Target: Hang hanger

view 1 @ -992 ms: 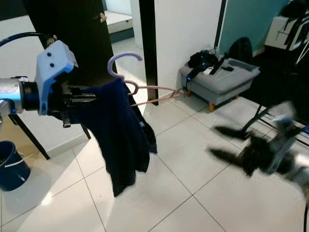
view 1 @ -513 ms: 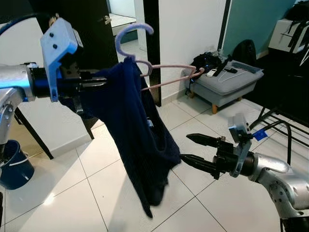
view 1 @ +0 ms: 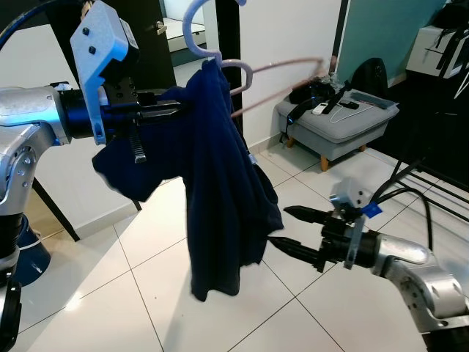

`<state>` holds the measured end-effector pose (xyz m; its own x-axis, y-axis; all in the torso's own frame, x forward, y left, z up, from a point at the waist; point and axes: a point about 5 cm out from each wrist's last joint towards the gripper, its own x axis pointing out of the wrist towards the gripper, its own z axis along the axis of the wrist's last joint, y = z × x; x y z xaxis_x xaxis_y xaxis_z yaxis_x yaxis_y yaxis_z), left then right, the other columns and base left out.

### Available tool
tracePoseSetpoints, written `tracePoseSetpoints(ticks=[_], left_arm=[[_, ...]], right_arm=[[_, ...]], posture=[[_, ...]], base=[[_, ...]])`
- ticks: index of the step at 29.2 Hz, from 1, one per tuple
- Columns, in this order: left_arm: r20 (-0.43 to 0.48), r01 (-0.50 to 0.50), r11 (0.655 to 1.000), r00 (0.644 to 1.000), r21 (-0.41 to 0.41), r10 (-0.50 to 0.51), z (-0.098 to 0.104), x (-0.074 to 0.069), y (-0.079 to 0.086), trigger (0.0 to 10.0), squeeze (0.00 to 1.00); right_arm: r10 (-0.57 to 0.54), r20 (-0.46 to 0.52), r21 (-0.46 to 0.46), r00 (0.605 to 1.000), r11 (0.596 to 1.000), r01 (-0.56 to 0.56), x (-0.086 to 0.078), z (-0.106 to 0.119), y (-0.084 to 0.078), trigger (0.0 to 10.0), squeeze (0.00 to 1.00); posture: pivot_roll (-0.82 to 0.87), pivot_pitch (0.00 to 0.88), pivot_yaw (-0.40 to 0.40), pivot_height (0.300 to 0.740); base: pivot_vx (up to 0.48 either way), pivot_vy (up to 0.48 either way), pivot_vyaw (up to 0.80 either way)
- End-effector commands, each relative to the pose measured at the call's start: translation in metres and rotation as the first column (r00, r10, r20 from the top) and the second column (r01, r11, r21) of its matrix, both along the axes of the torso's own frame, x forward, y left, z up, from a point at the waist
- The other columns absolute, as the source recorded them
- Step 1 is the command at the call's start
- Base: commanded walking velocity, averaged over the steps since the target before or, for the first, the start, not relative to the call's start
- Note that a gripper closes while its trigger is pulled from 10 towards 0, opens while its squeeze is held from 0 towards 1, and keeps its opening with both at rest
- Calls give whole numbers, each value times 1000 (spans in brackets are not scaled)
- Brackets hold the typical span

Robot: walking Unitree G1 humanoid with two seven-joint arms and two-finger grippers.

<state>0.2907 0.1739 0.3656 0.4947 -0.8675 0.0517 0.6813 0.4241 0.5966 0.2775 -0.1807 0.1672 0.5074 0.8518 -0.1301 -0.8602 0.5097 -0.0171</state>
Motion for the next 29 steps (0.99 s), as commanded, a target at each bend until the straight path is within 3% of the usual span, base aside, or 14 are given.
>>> tracePoseSetpoints(ticks=[1,4,11,19,20,29], left_arm=[[44,8,999,999,-34,-6,11,-5,1,10000,0],[46,11,999,999,-35,-9,12,-6,0,10000,0],[50,11,999,999,-34,-9,13,-7,-1,10000,0],[48,12,999,999,-33,-10,13,-8,-1,10000,0],[48,14,999,999,-31,-13,13,-8,-2,10000,0],[50,13,999,999,-29,-12,14,-8,-2,10000,0]], right_arm=[[14,45,-9,999,1000,-14,2,6,7,10000,0],[-2,67,-7,998,1000,3,6,8,9,10000,0],[-155,167,52,974,988,149,26,26,3,10000,0],[-164,171,58,972,986,156,26,27,3,10000,0],[-162,177,78,971,986,150,26,28,4,0,0],[-161,184,112,970,984,142,27,32,4,0,0]], posture=[[-55,0,103,740],[-55,0,103,740],[-54,0,104,740],[-54,0,104,740],[-57,0,103,740],[-55,0,100,740]], base=[[0,0,0],[0,0,0],[0,0,0],[0,0,0],[0,0,0],[0,0,0]])
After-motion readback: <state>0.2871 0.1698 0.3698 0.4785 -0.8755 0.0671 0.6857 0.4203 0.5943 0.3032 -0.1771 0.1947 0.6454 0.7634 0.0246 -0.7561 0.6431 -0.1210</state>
